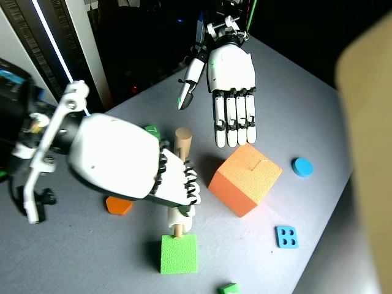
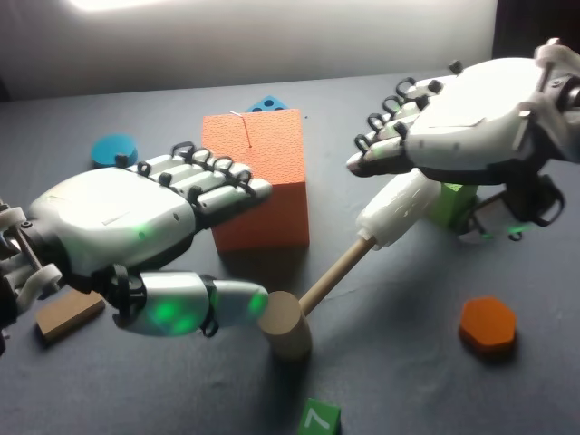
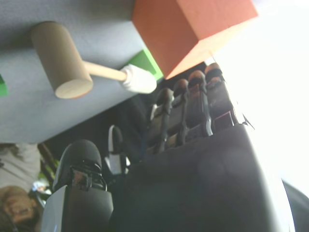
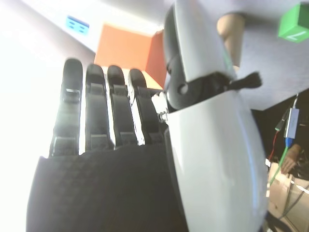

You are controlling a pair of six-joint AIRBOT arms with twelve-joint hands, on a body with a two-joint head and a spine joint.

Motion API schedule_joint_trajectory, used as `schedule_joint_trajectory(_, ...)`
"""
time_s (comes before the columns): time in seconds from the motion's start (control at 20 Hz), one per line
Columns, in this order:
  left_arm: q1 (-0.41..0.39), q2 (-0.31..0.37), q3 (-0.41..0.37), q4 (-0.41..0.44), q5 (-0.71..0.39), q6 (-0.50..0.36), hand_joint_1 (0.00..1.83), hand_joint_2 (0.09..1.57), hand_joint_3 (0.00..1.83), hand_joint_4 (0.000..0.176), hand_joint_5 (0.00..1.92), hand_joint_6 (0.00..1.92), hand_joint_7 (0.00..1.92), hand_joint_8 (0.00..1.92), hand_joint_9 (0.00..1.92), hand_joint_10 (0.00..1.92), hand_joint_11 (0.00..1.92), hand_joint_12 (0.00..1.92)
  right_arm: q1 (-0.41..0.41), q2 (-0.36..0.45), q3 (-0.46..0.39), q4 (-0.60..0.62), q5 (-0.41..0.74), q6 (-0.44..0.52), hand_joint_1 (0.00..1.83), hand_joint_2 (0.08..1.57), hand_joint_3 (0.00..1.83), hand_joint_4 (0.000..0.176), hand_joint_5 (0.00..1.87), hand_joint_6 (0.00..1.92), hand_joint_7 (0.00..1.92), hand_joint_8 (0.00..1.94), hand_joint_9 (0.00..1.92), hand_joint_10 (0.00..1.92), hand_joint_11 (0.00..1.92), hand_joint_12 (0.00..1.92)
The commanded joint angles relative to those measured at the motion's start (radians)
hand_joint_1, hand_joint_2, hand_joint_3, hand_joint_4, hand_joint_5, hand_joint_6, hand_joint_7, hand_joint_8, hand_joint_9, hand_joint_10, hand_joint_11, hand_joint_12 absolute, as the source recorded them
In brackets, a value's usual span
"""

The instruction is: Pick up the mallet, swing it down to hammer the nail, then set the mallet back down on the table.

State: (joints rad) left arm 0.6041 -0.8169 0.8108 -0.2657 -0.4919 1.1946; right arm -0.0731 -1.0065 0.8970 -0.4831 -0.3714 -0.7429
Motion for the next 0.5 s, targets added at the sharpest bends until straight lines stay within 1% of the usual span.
schedule_joint_trajectory(0.0, -0.004, 0.000, 0.006, 0.013, -0.114, -0.009, 0.00, 1.21, 0.00, 0.000, 0.06, 0.01, 0.02, 0.01, 0.01, 0.01, 0.02, 0.01, 0.000, -0.007, 0.011, -0.019, 0.071, 0.000, 1.26, 1.03, 0.00, 0.000, 0.24, 0.01, 0.20, 0.01, 0.19, 0.01, 0.00, 0.66)
schedule_joint_trajectory(0.05, -0.004, -0.005, 0.012, 0.013, -0.114, -0.015, 0.00, 1.21, 0.00, 0.000, 0.07, 0.01, 0.02, 0.01, 0.02, 0.01, 0.03, 0.01, -0.008, -0.027, 0.028, -0.019, 0.073, 0.001, 1.24, 1.05, 0.00, 0.000, 0.18, 0.00, 0.16, 0.00, 0.16, 0.00, 0.00, 0.63)
schedule_joint_trajectory(0.15, -0.004, -0.018, 0.026, 0.013, -0.118, -0.022, 0.00, 1.21, 0.00, 0.000, 0.06, 0.01, 0.01, 0.00, 0.01, 0.00, 0.01, 0.01, -0.025, -0.058, 0.052, -0.020, 0.077, 0.003, 1.22, 1.04, 0.00, 0.000, 0.15, 0.00, 0.12, 0.00, 0.14, 0.00, 0.00, 0.64)
schedule_joint_trajectory(0.3, 0.001, -0.035, 0.040, 0.013, -0.130, -0.035, 0.00, 1.21, 0.00, 0.000, 0.10, 0.02, 0.04, 0.01, 0.04, 0.01, 0.02, 0.01, -0.048, -0.091, 0.092, -0.021, 0.089, 0.015, 1.23, 1.04, 0.00, 0.000, 0.18, 0.01, 0.13, 0.00, 0.13, 0.00, 0.00, 0.66)
schedule_joint_trajectory(0.4, 0.002, -0.040, 0.046, 0.013, -0.132, -0.038, 0.00, 1.20, 0.00, 0.000, 0.15, 0.01, 0.09, 0.01, 0.07, 0.01, 0.04, 0.02, -0.066, -0.118, 0.122, -0.021, 0.098, 0.016, 1.22, 1.04, 0.00, 0.000, 0.19, 0.01, 0.17, 0.01, 0.18, 0.01, 0.00, 0.75)
schedule_joint_trajectory(0.45, 0.002, -0.041, 0.049, 0.013, -0.132, -0.038, 0.00, 1.20, 0.00, 0.000, 0.16, 0.01, 0.10, 0.01, 0.07, 0.01, 0.04, 0.02, -0.077, -0.135, 0.141, -0.021, 0.100, 0.020, 1.22, 1.04, 0.00, 0.000, 0.20, 0.01, 0.18, 0.01, 0.18, 0.01, 0.00, 0.76)
